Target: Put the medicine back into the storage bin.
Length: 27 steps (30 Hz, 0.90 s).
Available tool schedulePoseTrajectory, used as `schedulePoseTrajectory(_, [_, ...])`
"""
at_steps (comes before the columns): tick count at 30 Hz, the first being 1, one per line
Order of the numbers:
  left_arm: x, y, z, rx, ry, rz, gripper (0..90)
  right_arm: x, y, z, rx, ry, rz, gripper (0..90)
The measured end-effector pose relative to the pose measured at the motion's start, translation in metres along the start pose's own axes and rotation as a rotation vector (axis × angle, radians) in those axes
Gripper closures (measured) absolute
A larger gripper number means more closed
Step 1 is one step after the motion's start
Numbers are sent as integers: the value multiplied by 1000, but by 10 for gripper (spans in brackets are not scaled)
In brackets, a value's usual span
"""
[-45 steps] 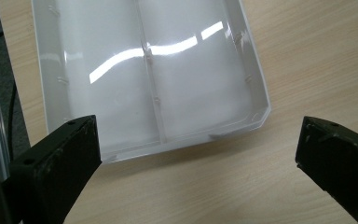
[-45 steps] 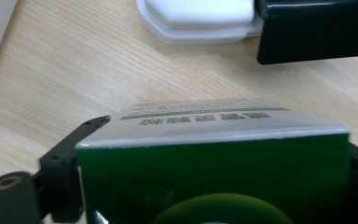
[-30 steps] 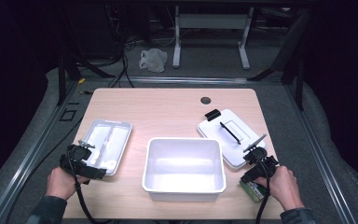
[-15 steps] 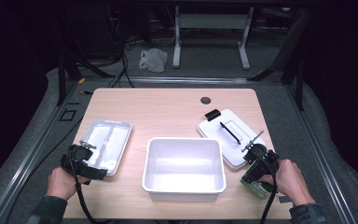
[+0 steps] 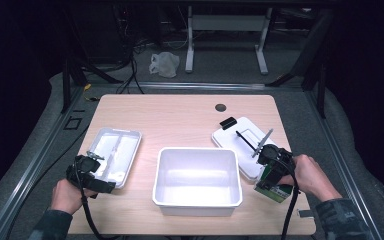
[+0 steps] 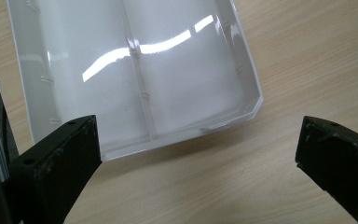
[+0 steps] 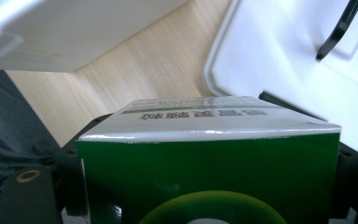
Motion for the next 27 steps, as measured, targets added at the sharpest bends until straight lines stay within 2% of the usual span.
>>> schedulePoseTrajectory(10, [0,0,0,-4,4,0,0,41,5,-15,159,-18,46,160])
schedulePoseTrajectory(15, [0,0,0,-6,5,-2,0,64,9,-23,214,-30,54,160])
schedulePoseTrajectory(19, [0,0,0,-6,5,-3,0,80,14,-29,237,-35,55,160])
schedulePoseTrajectory(27, [-1,-1,0,-7,8,-1,0,103,31,-50,306,-50,68,160])
Point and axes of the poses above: each handheld gripper's, and its own axes: x roughly backward along the jaws, z roughly out of its underside, y roughly to its left, the point moved 7 cm from there along -x, roughly forward along the jaws, and after that the axes turned 10 degrees about y, right-handed, at the moved point
